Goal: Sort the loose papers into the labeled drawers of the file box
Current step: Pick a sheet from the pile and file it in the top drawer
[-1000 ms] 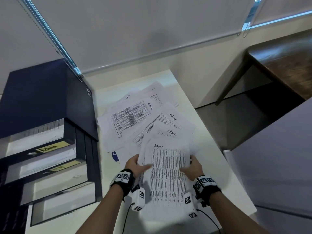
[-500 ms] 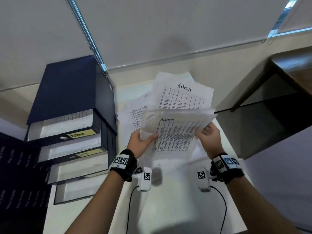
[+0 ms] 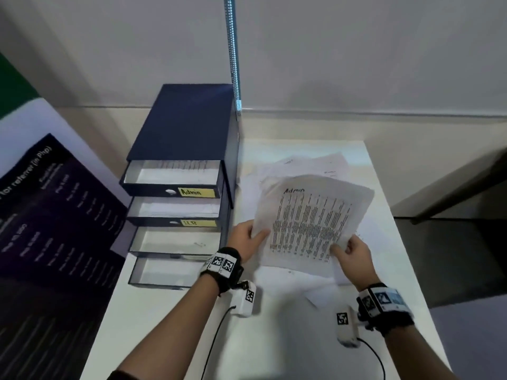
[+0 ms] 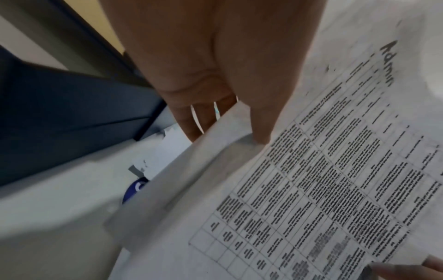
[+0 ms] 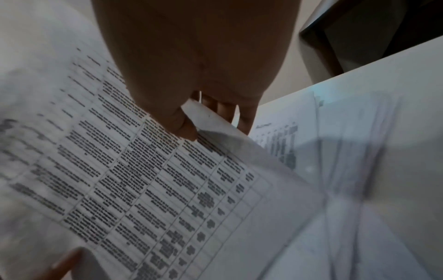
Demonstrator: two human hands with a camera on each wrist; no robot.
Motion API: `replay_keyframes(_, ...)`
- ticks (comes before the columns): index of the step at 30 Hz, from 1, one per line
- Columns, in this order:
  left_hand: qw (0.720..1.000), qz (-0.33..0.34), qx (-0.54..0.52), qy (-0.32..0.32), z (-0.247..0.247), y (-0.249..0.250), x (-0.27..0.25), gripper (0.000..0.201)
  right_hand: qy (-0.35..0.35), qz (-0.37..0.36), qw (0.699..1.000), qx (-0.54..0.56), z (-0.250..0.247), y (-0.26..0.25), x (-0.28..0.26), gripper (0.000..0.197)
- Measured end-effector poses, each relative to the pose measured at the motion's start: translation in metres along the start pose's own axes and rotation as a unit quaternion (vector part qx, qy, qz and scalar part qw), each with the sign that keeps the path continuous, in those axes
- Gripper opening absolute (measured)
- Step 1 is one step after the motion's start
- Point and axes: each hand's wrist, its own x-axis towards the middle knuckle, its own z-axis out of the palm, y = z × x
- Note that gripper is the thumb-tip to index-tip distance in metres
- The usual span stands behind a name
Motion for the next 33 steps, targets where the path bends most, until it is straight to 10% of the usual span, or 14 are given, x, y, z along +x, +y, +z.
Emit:
replay_keyframes(11, 0.957, -0.014, -0.263, 0.119, -0.164, 0.020, -0.068, 0.065, -0.199, -0.140, 0.964, 0.109, 0.079, -0.158, -0.029, 0.068)
replay_keyframes(16, 0.934, -0.014, -0.311, 0.177, -0.241, 0.022, -0.103, 0.044, -0.343, -0.022, 0.920, 0.189, 0.139, -0.196, -0.049, 0.044)
replay_keyframes(20, 0.908, -0.055, -0.374, 0.180, -0.275, 0.002, -0.113, 0.035, -0.327, 0.068, 0.912, 0.239, 0.178, -0.217, -0.050, 0.042)
replay_keyframes(28, 0.951, -0.036, -0.268, 0.147, -0.284, -0.019, -0.114, 0.033, -0.235, 0.117, 0.940, 0.220, 0.209, -0.240, -0.019, 0.043)
replay_keyframes(33, 0.944, -0.023, -0.229, 0.236, -0.287, -0.027, -0.085, 0.023, -0.386, 0.127, 0.899, 0.163, 0.190, -0.238, -0.019, 0.037)
